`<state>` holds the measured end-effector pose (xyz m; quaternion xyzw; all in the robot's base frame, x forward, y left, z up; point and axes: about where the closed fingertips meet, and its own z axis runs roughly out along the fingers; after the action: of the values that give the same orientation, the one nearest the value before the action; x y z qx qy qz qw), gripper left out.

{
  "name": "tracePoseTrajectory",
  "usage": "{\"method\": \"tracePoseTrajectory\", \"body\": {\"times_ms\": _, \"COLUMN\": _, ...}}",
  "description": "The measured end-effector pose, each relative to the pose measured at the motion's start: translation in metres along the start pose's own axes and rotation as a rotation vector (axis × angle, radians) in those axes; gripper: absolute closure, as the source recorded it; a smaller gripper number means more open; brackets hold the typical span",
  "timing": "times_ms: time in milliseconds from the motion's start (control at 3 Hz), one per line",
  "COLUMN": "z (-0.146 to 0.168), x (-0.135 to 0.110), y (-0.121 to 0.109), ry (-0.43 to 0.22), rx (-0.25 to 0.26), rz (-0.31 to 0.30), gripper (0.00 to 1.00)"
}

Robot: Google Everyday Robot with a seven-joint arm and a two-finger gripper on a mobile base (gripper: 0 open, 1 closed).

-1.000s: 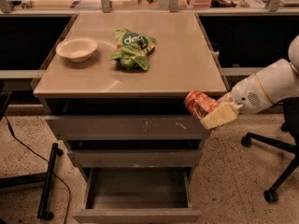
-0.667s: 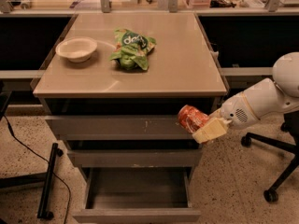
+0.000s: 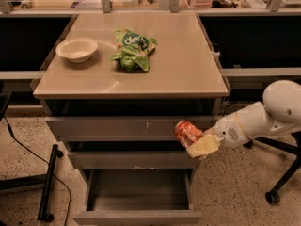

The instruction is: Place coke can into bottom drawer

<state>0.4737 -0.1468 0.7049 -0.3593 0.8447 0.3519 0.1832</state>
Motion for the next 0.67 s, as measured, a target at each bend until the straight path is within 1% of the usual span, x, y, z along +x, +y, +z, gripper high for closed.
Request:
{"method": "tracePoseTrajectory", "body": {"times_ms": 333, "z": 0.051, "x": 0.035, "y": -0.027, "ry": -0.070, "rx": -0.006, "rz": 0.117, "gripper": 1.00}}
{"method": "tracePoseTrajectory", "body": {"times_ms": 667, "z": 0.093, "x": 0.055, "y": -0.054, "ry": -0.113, "rx": 0.014, "rz": 0.200, "gripper": 1.00}}
